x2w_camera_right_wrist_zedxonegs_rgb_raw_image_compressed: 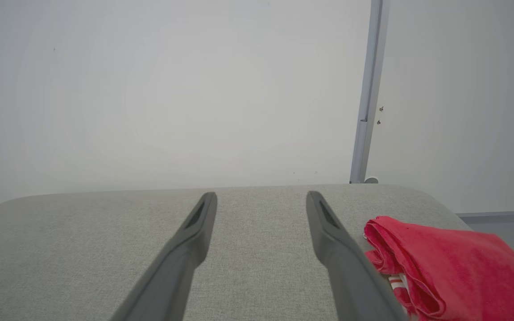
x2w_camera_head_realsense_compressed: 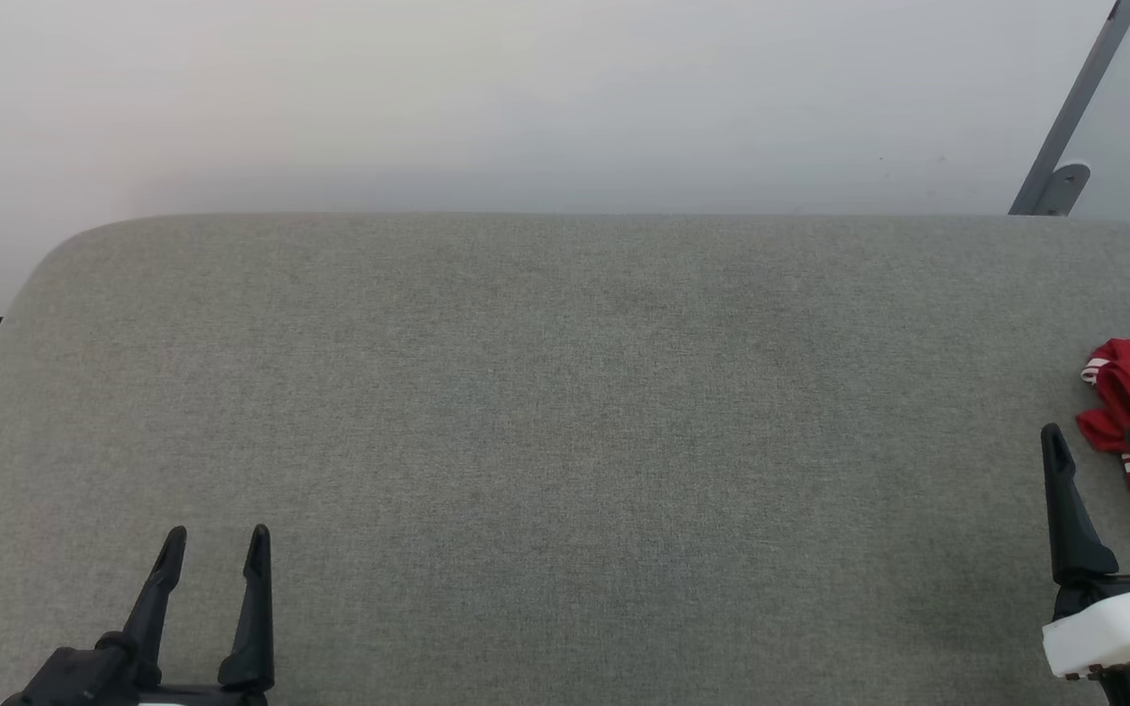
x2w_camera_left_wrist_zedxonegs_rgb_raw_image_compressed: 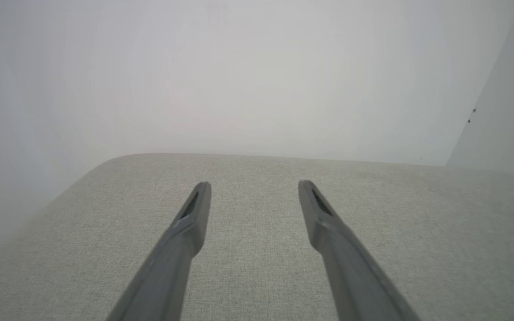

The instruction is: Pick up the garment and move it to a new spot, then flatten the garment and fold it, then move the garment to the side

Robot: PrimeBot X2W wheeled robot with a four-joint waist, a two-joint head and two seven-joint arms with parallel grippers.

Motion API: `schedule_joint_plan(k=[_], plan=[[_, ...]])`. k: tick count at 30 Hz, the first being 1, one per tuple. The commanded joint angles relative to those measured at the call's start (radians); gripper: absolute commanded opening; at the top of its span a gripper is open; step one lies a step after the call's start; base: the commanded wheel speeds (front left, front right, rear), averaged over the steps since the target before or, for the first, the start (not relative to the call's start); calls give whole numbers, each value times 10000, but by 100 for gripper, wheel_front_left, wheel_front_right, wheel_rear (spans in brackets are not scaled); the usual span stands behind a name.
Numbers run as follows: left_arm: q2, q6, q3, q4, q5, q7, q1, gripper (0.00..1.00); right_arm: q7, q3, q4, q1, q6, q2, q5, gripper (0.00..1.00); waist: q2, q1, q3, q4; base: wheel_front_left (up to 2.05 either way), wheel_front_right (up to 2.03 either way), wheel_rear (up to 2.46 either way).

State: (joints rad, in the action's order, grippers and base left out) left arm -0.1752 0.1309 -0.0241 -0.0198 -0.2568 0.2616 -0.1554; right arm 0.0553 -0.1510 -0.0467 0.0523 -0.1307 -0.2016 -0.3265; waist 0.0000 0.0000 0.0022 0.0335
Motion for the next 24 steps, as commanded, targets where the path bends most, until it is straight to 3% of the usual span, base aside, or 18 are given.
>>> schedule_joint_plan(k=[1,24], plan=[[-6,-10,-15,26,6,45,95,100,82,35,33,-4,0,50,-39,100,0,0,6,-3,0,0,0],[50,-10,-80,2,-35,45,148,100,121,130,2,-135,0,98,-58,100,0,0,78,12,0,0,0]])
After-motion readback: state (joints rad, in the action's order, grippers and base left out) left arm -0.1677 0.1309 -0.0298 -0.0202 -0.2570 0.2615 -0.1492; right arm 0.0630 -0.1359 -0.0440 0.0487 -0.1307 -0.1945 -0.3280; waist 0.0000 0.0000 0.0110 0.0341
